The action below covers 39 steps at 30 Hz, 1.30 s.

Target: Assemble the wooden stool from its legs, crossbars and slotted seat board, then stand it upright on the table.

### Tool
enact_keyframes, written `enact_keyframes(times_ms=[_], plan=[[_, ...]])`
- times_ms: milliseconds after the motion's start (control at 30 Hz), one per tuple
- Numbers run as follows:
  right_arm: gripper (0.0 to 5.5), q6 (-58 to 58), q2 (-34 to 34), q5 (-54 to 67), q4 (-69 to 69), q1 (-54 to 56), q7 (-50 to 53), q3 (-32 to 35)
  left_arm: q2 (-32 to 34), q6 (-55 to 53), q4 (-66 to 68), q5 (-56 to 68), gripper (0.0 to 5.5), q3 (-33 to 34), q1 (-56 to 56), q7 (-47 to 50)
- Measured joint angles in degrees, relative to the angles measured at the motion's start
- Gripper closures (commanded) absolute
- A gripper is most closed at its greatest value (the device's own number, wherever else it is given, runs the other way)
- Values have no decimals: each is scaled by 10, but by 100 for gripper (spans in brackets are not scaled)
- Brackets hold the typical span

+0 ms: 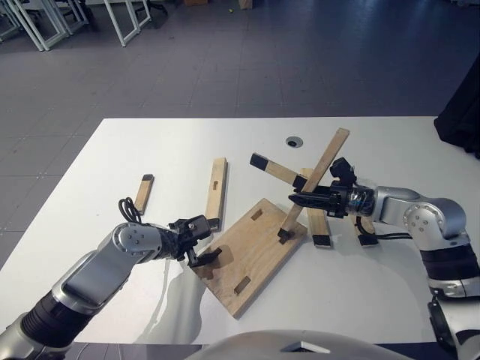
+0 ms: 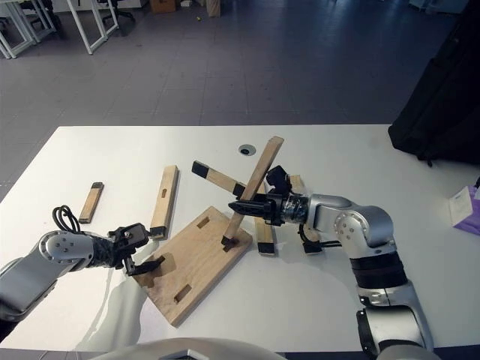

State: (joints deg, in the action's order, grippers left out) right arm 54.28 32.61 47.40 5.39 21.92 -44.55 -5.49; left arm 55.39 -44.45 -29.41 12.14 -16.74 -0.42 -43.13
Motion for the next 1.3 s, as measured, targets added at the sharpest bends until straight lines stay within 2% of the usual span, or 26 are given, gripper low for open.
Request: enact_keyframes(times_ms=[367,667,1033,1133,1300], plan=[[349,52,-10,43,116,-85,61,88,-24,-29,-30,0,128,19,35,47],[349,23,-63,38,137,-146,110,88,-35,-53,-41,1,128,24,40,54],[349,40,-22,45,160,-175,106,105,-43,-63,-59,7,128,30,57,60],[349,0,-20,14,159,-170,105,78,-49,-69,-62,10,128,31,59,63],[349,-106,-17,-86,159,-144,105,-12,-55,-74,-64,11,128,36,54,81]])
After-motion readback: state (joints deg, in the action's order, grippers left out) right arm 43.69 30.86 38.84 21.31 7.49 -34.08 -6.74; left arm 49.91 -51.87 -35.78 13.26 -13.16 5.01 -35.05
